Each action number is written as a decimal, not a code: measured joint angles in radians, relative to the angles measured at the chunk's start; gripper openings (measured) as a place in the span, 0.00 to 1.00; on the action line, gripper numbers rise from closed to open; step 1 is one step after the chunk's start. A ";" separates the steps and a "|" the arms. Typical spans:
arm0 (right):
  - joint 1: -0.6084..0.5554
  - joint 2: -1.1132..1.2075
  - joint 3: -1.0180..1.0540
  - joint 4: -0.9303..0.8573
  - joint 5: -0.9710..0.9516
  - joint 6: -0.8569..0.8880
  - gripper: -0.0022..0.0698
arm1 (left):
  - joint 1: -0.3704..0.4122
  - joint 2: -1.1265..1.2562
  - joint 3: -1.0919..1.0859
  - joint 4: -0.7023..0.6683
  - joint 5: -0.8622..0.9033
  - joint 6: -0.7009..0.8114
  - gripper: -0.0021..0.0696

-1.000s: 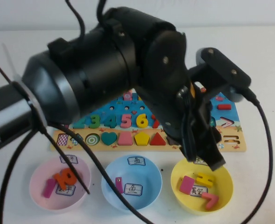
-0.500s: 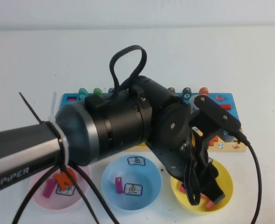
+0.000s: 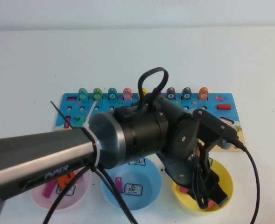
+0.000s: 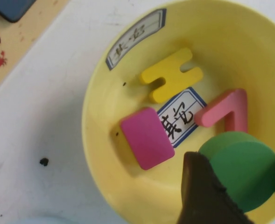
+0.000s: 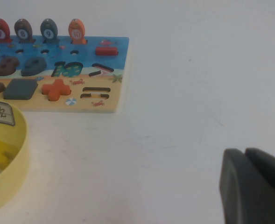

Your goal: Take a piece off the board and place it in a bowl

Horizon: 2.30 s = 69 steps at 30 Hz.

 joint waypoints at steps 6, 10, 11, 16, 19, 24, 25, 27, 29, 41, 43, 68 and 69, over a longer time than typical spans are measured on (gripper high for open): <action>0.000 0.000 0.000 0.000 0.000 0.000 0.01 | 0.000 0.034 0.002 0.012 -0.006 0.000 0.42; 0.000 0.000 0.000 0.000 0.000 0.000 0.01 | 0.000 0.054 0.002 0.023 -0.011 0.000 0.42; 0.000 0.000 0.000 0.000 0.000 0.000 0.01 | 0.000 0.059 0.002 0.027 -0.013 0.000 0.42; 0.000 0.000 0.000 0.000 0.000 0.000 0.01 | 0.000 0.078 0.002 0.039 -0.025 0.000 0.42; 0.000 0.000 0.000 0.000 0.000 0.000 0.01 | 0.000 0.082 0.002 0.045 -0.030 0.000 0.42; 0.000 -0.002 0.000 0.000 0.000 0.000 0.01 | 0.000 0.091 0.002 0.049 -0.047 0.000 0.42; 0.000 -0.002 0.000 0.000 0.000 0.000 0.01 | 0.000 0.096 0.002 0.051 -0.049 0.000 0.42; 0.000 -0.002 0.000 0.000 0.000 0.000 0.01 | 0.000 0.097 0.002 0.053 -0.049 0.000 0.42; 0.000 -0.002 0.000 0.000 0.000 0.000 0.01 | 0.000 0.099 0.002 0.060 -0.053 0.000 0.42; 0.000 -0.002 0.000 0.000 0.000 0.000 0.01 | 0.021 0.104 -0.002 0.060 -0.043 0.000 0.42; 0.000 -0.002 0.000 0.000 0.000 0.000 0.01 | 0.022 0.104 -0.002 0.058 -0.043 0.000 0.42; 0.000 -0.005 0.000 0.000 0.000 0.000 0.01 | 0.027 0.012 -0.078 0.041 0.118 -0.004 0.59; 0.000 -0.005 0.000 0.000 0.000 0.000 0.01 | 0.027 0.002 -0.078 0.041 0.132 -0.004 0.56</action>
